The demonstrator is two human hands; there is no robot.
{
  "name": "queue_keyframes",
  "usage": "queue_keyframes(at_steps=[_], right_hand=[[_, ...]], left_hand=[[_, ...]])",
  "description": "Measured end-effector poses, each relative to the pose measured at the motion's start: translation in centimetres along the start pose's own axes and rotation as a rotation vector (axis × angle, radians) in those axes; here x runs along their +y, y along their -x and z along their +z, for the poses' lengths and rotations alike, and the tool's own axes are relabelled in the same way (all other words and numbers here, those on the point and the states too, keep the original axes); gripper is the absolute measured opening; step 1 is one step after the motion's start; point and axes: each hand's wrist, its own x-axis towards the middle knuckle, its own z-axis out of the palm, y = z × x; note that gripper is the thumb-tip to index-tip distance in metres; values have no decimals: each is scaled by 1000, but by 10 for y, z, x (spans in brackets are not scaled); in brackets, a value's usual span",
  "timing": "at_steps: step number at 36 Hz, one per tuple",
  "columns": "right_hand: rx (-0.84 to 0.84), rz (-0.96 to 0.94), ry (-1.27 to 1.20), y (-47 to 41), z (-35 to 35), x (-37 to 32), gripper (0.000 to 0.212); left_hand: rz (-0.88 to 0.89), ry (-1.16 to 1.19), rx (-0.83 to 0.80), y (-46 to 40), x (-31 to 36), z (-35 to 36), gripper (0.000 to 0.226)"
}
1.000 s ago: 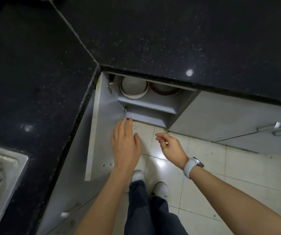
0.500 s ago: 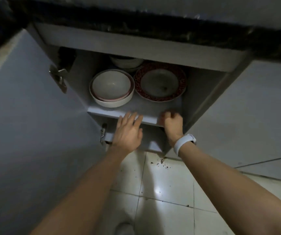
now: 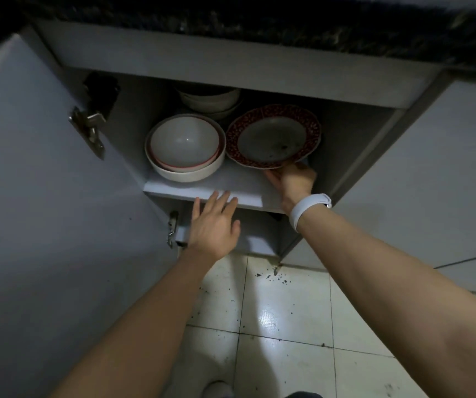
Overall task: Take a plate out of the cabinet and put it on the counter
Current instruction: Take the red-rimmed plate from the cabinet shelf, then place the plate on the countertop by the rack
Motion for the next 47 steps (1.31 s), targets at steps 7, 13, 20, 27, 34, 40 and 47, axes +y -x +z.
queue_keyframes(at_steps=[7,13,20,27,34,40,47], right_hand=[[167,-68,401,61,-16,-17,31],[53,43,497,131,-49,-34,27],[-19,207,588,224,-102,-90,23],[-105,243,639,285,-161,-188,23],[-65,179,576,306,-219,-287,25],[37,108,578,293,-275,-355,19],[156,-25,639,232,-348,-437,18]], left_hand=[[-237,211,41,52,25,-44,51],[-377,409,23,112,59,-86,38],[-412,627,-72,173,115,-162,31],[-297,659,-148,177,156,-229,27],[-220,706,-310,133,230,-281,59],[-67,660,-309,85,321,-306,46],[41,622,-341,15,453,-306,25]])
